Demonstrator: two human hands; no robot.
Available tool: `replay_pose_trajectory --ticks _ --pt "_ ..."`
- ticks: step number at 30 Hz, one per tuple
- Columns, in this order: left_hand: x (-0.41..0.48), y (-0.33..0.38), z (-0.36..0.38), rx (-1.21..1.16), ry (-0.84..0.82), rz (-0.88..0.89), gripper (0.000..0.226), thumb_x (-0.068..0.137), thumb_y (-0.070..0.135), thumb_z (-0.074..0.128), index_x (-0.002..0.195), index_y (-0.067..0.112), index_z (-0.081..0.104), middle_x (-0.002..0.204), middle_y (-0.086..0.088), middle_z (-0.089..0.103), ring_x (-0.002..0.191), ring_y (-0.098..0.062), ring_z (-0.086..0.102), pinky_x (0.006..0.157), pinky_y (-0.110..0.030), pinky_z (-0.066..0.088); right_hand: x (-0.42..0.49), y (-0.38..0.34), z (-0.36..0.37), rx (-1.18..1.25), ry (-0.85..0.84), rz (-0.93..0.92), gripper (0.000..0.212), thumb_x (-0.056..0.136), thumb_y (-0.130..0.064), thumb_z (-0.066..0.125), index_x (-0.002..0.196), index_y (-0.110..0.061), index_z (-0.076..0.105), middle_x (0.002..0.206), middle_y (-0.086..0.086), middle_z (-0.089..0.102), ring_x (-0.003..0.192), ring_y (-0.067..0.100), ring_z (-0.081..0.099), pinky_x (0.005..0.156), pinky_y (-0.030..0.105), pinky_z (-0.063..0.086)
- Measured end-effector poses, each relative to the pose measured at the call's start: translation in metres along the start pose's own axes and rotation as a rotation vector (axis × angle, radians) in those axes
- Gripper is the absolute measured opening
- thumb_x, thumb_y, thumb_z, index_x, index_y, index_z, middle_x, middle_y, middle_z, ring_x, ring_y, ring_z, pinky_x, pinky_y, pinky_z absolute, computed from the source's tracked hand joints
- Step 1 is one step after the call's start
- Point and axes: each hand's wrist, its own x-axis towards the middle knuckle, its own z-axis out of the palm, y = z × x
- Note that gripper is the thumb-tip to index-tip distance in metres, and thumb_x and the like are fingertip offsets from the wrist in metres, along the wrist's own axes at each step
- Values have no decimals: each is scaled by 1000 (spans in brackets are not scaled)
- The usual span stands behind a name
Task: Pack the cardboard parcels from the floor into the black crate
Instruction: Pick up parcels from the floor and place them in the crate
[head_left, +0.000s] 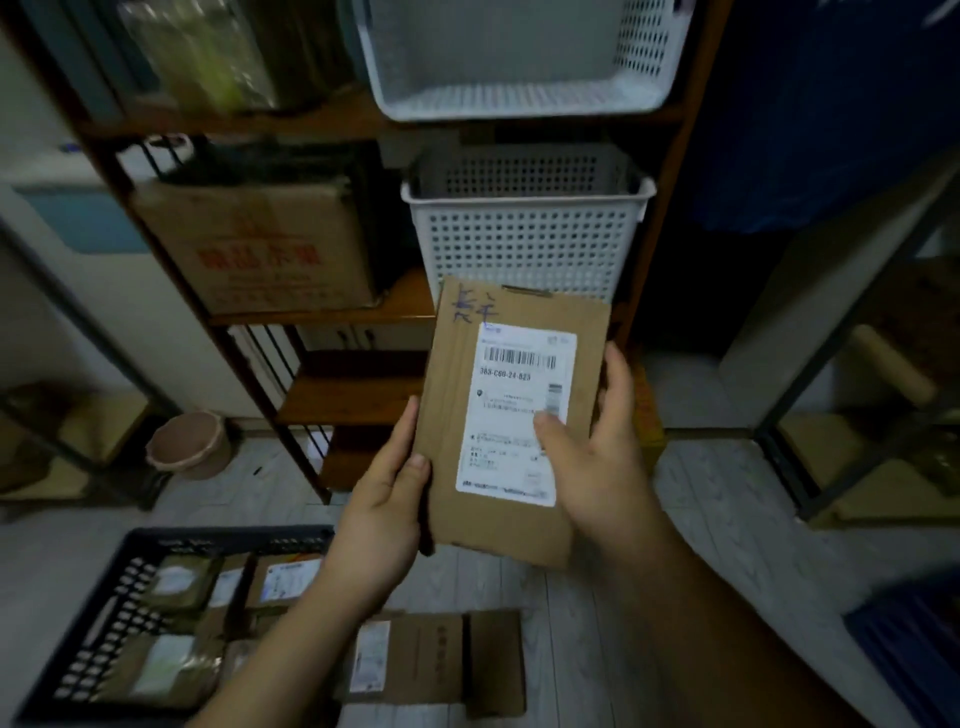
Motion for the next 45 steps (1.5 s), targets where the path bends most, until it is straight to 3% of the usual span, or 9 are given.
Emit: replay_pose_trajectory --ticks 4,8,11,16,23,32,37,41,45 --pt "-37 77 -59 120 -36 -42 40 98 27 42 121 59 37 118 22 56 89 2 57 83 -38 52 -5 -90 -9 82 48 9 76 92 -12 60 147 -41 17 98 -33 49 76 -22 54 57 4 46" --pt "-63 129 -100 135 154 -5 36 96 23 47 127 41 51 107 6 62 72 1 61 57 -21 51 -27 -130 4 263 37 66 34 92 -8 58 122 -22 50 111 -1 62 89 6 63 62 17 52" --pt "-88 148 -120 -108 335 -39 53 90 12 58 136 34 41 120 3 58 95 -13 64 74 -32 55 -52 -144 18 434 96 93 31 94 -9 56 122 -20 47 111 0 60 98 13 63 77 25 53" --pt "-136 160 -147 -107 223 -124 77 87 8 61 144 39 19 110 0 59 94 -20 64 69 -38 57 -94 -163 47 525 112 89 29 93 -8 56 116 -21 45 109 -1 60 97 8 62 79 22 52" --pt "-168 149 -242 1 525 43 33 94 19 52 121 34 40 113 7 53 102 -17 58 67 -31 51 -152 -171 122 196 -109 -56 48 93 -16 58 136 -26 39 119 -7 54 101 5 56 70 11 45" --pt "-190 88 -401 -71 386 -76 56 97 13 43 143 41 28 120 12 56 99 -11 62 73 -30 53 -205 -152 278 -27 -312 4 66 91 -25 58 147 -39 26 140 -7 42 121 8 48 106 37 41" --pt "-173 68 -445 124 138 -185 79 87 0 54 139 49 19 102 24 48 94 -7 58 70 -21 52 -210 -141 323 -185 -307 74 74 93 -27 57 152 -30 12 145 -7 20 121 8 37 98 22 32" --pt "-137 47 -461 262 115 -269 92 80 8 66 145 43 12 143 5 35 119 -21 50 88 -34 52 -191 -128 346 -221 -319 109 79 93 -24 58 152 -31 6 151 -8 17 114 1 32 95 20 31" --pt "-92 34 -471 271 139 -261 86 82 8 65 147 36 15 149 1 32 124 -21 47 84 -27 47 -157 -112 376 -221 -355 102 79 91 -21 62 148 -41 12 146 -9 23 107 -1 34 93 19 32"
